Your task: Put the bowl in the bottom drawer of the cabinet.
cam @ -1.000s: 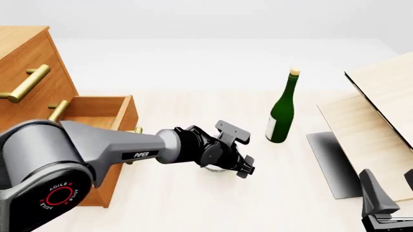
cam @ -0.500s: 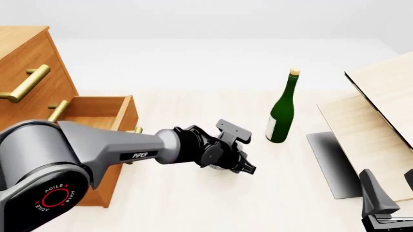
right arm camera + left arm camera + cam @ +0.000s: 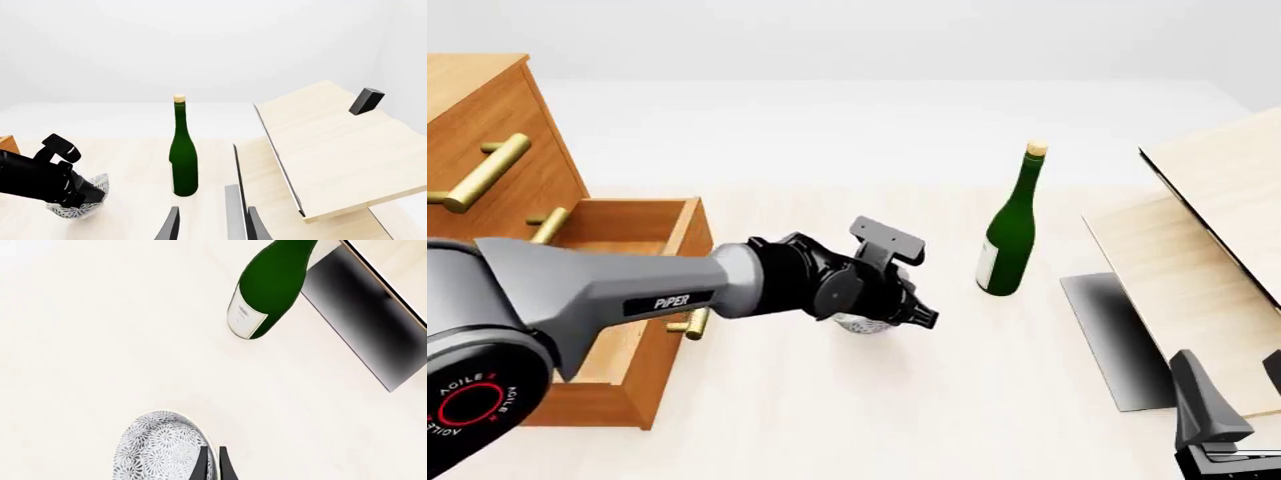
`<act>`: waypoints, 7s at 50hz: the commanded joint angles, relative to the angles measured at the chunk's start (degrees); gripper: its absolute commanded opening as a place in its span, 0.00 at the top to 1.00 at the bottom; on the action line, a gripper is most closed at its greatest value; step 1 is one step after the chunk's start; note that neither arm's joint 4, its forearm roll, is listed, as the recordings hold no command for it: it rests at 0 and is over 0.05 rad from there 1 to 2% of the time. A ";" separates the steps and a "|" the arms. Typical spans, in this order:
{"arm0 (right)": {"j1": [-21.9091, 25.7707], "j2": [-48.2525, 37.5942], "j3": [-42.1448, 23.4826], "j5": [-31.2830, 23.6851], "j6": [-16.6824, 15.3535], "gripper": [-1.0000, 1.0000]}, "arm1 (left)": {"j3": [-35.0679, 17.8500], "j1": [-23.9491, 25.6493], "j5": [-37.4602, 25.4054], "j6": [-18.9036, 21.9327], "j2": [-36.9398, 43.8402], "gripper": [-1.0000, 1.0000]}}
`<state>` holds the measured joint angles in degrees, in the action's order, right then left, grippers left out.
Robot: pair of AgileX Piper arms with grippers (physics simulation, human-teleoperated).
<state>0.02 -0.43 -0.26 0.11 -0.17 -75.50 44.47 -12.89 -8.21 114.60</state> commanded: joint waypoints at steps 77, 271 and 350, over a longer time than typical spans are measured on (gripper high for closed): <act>0.00 0.00 0.00 0.00 0.00 0.00 | 13.20 -12.37 -1.07 5.41 -27.35 1.00; -0.01 0.00 0.00 0.00 0.01 0.00 | 45.30 -43.94 13.74 3.51 -43.16 1.00; -0.01 0.00 0.00 0.00 0.00 0.00 | 43.27 -46.64 21.39 4.60 -32.34 1.00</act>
<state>0.02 -0.43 -0.26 0.11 -0.17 -32.14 -2.24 7.65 -3.65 81.74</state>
